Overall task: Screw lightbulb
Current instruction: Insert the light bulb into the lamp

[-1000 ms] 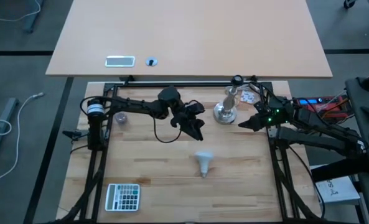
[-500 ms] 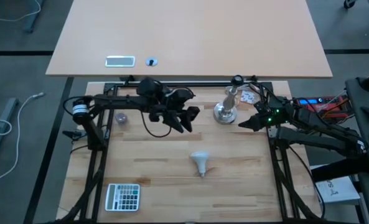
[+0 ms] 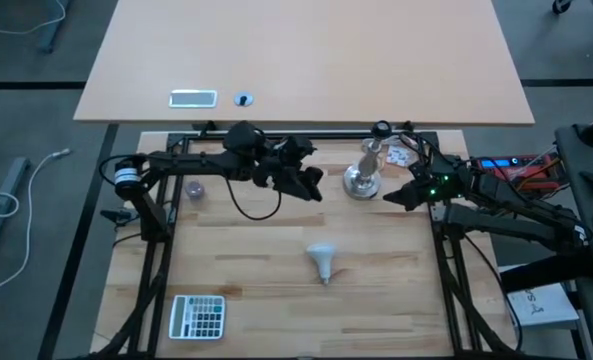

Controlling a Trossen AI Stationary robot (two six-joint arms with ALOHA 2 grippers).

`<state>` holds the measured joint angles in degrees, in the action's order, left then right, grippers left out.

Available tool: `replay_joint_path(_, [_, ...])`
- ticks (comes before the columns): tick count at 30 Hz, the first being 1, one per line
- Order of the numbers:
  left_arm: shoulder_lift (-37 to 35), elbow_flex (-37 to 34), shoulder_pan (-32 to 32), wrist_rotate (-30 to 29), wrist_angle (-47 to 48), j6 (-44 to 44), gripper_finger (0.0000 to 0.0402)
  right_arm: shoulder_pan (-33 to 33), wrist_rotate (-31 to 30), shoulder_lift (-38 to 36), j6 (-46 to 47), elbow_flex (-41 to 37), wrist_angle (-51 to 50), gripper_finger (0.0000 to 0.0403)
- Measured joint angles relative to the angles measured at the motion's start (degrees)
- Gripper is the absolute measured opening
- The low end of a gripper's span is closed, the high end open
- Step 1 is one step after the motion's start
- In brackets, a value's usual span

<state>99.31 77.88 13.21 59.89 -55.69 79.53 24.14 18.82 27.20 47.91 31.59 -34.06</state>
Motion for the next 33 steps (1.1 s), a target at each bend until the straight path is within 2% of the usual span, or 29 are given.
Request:
replay_joint_path(2, [0.0, 0.0, 0.08, -1.55, 0.41, -1.7, 0.0166, 0.0, -0.01, 0.0, -0.52, 0.0, -0.02, 0.0039])
replay_joint_path(7, [0.3, -0.03, 0.07, -8.36, 4.78, -15.2, 0.0152, -0.01, -0.01, 0.0, -0.63, 0.0, -0.03, 0.0037])
replay_joint_path(9, [0.39, -0.01, 0.07, -12.28, 6.04, -19.68, 0.0147, -0.02, -0.01, 0.0, -0.62, 0.0, -0.02, 0.004])
replay_joint_path(13, [0.62, -0.01, 0.07, -21.37, 7.47, -22.73, 0.0138, -0.02, -0.01, 0.0, -0.61, 0.0, -0.02, 0.0047])
replay_joint_path(17, [0.68, -0.01, 0.49, -21.79, 12.17, -22.99, 0.0125, -0.01, 0.0, 0.0, -0.66, 0.0, -0.05, 0.0054])
replay_joint_path(22, [0.68, -0.01, 0.55, -16.89, 23.01, -22.64, 0.0112, -0.01, 0.01, 0.0, -2.06, 0.0, -0.07, 0.0056])
replay_joint_path(27, [0.09, -0.01, 0.47, -15.01, 35.32, -28.84, 0.0111, -0.02, 1.37, -0.35, -2.81, 0.24, -0.24, 0.0044])
replay_joint_path(30, [-1.7, -0.01, 0.51, -15.58, 43.16, -32.74, 0.011, -0.02, 3.13, -1.19, -2.07, 1.23, -0.14, 0.0036])
replay_joint_path(33, [-4.26, -0.01, 0.46, -17.92, 55.67, -38.4, 0.0108, -0.02, 5.08, -2.22, -0.69, 2.8, -2.58, 0.0032])
